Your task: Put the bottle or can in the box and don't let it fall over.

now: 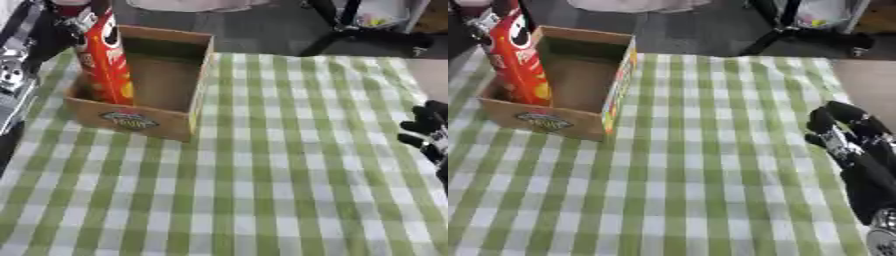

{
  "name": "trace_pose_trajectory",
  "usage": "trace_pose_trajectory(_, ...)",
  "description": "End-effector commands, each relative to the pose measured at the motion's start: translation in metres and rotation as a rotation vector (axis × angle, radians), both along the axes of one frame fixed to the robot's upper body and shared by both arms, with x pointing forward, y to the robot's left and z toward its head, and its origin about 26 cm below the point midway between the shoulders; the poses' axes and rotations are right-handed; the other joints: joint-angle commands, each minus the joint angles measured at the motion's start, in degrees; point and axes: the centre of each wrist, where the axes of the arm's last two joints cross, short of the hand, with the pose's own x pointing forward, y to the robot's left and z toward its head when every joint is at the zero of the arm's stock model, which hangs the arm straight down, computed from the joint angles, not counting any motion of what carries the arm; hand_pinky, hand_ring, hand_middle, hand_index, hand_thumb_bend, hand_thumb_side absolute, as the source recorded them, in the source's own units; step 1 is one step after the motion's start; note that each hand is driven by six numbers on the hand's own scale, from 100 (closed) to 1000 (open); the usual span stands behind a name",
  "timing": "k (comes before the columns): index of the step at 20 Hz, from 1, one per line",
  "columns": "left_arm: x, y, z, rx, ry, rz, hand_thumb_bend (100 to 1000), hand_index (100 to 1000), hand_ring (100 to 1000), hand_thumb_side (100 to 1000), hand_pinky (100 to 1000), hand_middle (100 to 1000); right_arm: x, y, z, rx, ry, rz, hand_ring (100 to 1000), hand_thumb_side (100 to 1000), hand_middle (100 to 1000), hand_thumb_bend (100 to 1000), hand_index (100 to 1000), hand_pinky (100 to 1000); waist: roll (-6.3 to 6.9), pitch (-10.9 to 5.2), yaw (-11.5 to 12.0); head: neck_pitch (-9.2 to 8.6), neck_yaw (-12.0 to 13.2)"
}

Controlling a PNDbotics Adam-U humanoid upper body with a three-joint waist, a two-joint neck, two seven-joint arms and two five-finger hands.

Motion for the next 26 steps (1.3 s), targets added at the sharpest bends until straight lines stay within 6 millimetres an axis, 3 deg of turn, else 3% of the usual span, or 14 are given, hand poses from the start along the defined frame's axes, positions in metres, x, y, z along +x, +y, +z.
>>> trace_pose_trajectory(1,-0.004,0.002,0.016,0.005,-0.046,0.005,445,914,1000,455,1000,926,-0.004,0.000,0.008,-0.008,-0.027,0.007,698,244,718,477,723,712,0.13,-1.62,-0.1,-0.16,-0.1)
trace_pose_trajectory(8,-0.022,0.001,0.040,-0.022,-0.094,-0.052,445,927,1000,511,1000,939,-0.005,-0.003,0.005,-0.004,-0.016,-0.013,698,247,718,474,723,713,0.30,-2.20,0.7,0.78,-0.9)
trace_pose_trajectory(11,-0.029,-0.001,0.048,0.001,-0.107,-0.049,495,938,1000,536,1000,956,-0.005,-0.004,0.004,-0.003,-0.014,-0.016,699,250,719,473,724,713,0.33,-2.55,1.0,0.90,-1.0)
trace_pose_trajectory(13,-0.030,-0.002,0.049,0.025,-0.102,-0.034,504,952,1000,467,1000,972,-0.005,-0.004,0.005,-0.001,-0.014,-0.013,699,249,719,470,724,713,0.33,-2.64,1.1,0.78,-0.9)
trace_pose_trajectory(16,-0.022,-0.004,0.039,0.047,-0.061,0.000,533,959,1000,581,1000,973,-0.004,-0.001,0.006,0.002,-0.015,0.000,699,250,719,469,724,713,0.29,-2.62,0.7,0.19,-0.6)
trace_pose_trajectory(20,-0.013,-0.002,0.029,0.065,-0.039,0.039,509,950,1000,569,1000,959,-0.004,-0.001,0.006,0.006,-0.019,0.001,700,247,719,470,724,713,0.23,-2.34,0.3,-0.38,0.3)
trace_pose_trajectory(26,-0.026,-0.005,0.049,0.024,-0.129,-0.002,485,949,1000,570,1000,959,-0.005,-0.002,0.004,0.006,-0.011,-0.008,700,244,720,469,724,713,0.43,-2.34,0.6,-0.08,-0.3)
